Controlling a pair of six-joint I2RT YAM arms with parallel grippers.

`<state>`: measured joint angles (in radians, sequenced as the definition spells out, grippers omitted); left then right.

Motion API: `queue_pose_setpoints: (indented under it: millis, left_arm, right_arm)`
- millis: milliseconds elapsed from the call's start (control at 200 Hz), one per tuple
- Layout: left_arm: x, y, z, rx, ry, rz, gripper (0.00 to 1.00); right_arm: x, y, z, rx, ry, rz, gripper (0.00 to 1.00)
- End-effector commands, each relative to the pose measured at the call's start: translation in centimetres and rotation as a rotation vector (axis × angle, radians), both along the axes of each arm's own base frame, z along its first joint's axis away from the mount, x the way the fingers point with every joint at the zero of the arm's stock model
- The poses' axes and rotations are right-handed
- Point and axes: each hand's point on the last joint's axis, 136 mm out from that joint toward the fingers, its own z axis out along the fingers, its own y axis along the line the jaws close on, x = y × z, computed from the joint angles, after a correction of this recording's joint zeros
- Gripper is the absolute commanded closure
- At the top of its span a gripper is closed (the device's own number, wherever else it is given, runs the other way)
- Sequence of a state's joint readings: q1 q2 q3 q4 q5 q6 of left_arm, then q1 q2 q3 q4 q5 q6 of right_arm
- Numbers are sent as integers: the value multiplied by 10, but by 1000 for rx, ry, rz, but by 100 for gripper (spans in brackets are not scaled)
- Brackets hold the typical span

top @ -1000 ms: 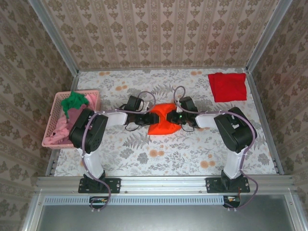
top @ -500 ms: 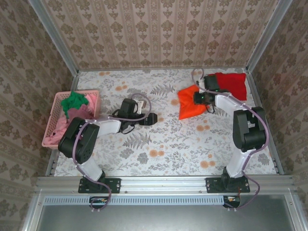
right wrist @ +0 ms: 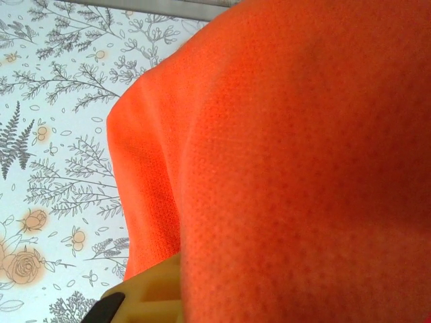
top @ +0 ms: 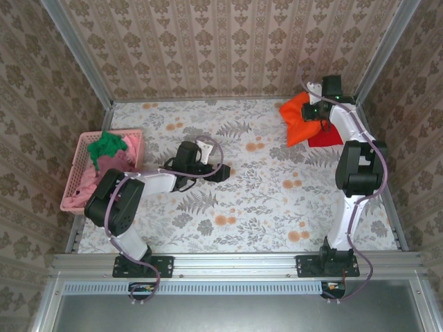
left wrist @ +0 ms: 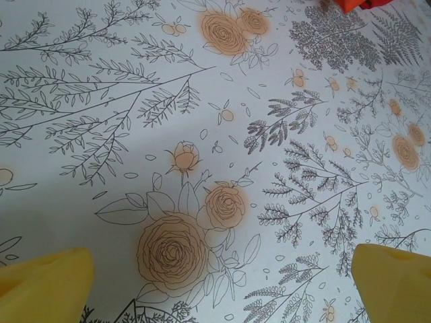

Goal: Fold and stack the t-shirts

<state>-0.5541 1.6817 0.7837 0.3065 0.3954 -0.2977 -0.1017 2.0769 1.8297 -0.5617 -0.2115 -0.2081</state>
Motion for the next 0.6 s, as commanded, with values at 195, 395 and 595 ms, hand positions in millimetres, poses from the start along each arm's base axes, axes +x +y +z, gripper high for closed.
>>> queue_pose_setpoints:
  millis: [195, 395, 595]
  left_arm:
    - [-5, -3, 13, 2, -41, -41, 0]
    - [-6, -1, 15, 23, -50, -30, 0]
    - [-7, -7, 13, 28, -49, -41, 0]
  right_arm:
    - [-9, -6, 20, 81, 114, 202, 100]
    - [-10, -26, 20, 57, 173, 235, 100]
    - [2, -42, 25, 55, 117, 218, 100]
